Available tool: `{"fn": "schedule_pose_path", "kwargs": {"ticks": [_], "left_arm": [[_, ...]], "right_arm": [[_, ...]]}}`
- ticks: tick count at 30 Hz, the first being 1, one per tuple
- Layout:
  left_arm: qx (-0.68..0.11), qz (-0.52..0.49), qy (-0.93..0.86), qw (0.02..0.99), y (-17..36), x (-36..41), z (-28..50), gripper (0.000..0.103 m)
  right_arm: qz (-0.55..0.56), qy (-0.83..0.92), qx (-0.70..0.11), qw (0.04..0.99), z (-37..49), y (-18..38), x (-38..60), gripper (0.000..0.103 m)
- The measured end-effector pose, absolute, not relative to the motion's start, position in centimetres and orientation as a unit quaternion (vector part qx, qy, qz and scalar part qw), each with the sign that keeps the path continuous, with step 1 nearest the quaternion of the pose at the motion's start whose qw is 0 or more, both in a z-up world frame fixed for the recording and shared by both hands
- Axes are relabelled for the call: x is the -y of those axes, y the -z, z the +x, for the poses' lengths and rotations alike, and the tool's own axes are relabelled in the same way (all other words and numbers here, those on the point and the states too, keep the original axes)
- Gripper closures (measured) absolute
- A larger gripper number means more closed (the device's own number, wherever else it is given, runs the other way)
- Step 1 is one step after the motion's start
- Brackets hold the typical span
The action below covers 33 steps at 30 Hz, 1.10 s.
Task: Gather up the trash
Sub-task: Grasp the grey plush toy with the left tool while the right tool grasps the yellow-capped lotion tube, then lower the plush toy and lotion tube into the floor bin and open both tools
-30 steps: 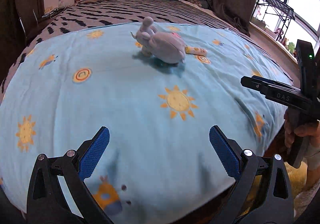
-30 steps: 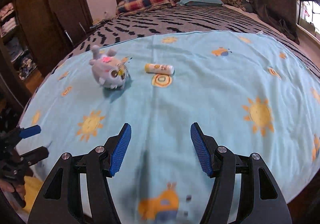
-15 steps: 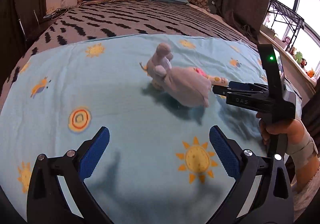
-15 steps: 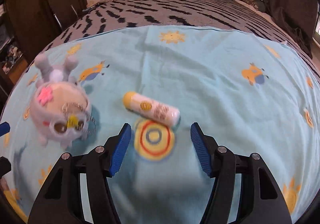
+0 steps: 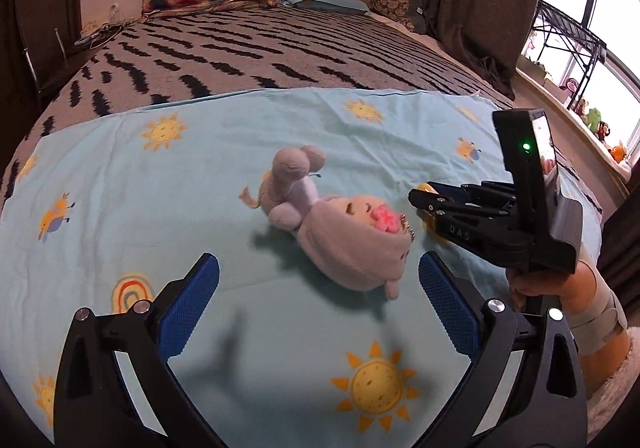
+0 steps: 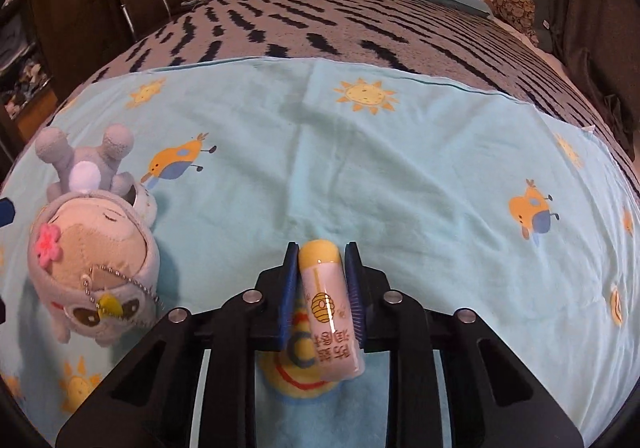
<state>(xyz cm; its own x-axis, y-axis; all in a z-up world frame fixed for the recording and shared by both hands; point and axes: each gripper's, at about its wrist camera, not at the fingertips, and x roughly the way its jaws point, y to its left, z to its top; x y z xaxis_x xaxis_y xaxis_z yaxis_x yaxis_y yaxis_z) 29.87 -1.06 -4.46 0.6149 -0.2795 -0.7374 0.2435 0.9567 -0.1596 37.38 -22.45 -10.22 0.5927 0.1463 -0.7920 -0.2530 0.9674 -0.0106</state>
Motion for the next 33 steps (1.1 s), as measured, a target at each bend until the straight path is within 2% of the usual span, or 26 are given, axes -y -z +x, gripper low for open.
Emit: {"fn": "schedule_pose_path", "kwargs": {"ticks": [13, 15, 16, 20, 22, 33], "left_arm": [[-0.44, -0.028, 0.146, 0.886, 7.5, 5.2, 33.7, 0.009], [-0.441, -0.03, 0.138, 0.886, 7.9, 5.4, 34.2, 0.014], [-0.44, -0.027, 0.131, 0.888, 8.0, 5.5, 34.4, 0.025], [-0.434, -0.022, 0.131, 0.891, 7.7, 5.6, 33.9, 0.031], [-0.428, -0.016, 0.133, 0.894, 7.1, 5.6, 33.3, 0.036], [-0.357, -0.013, 0.152, 0.922, 0.2, 3.9, 25.5, 0.037]], "right_arm": [[-0.063, -0.114, -0.419, 0.898, 32.1, 8.8, 26.7, 0.08], [-0.065, -0.119, -0.416, 0.899, 31.4, 8.5, 26.9, 0.08], [-0.065, -0.121, -0.415, 0.899, 31.1, 8.5, 27.0, 0.08], [-0.065, -0.125, -0.415, 0.899, 30.3, 8.6, 27.0, 0.08], [-0.061, -0.126, -0.415, 0.899, 29.9, 8.5, 27.1, 0.08], [-0.057, -0.132, -0.368, 0.919, 23.6, 3.7, 26.3, 0.081]]}}
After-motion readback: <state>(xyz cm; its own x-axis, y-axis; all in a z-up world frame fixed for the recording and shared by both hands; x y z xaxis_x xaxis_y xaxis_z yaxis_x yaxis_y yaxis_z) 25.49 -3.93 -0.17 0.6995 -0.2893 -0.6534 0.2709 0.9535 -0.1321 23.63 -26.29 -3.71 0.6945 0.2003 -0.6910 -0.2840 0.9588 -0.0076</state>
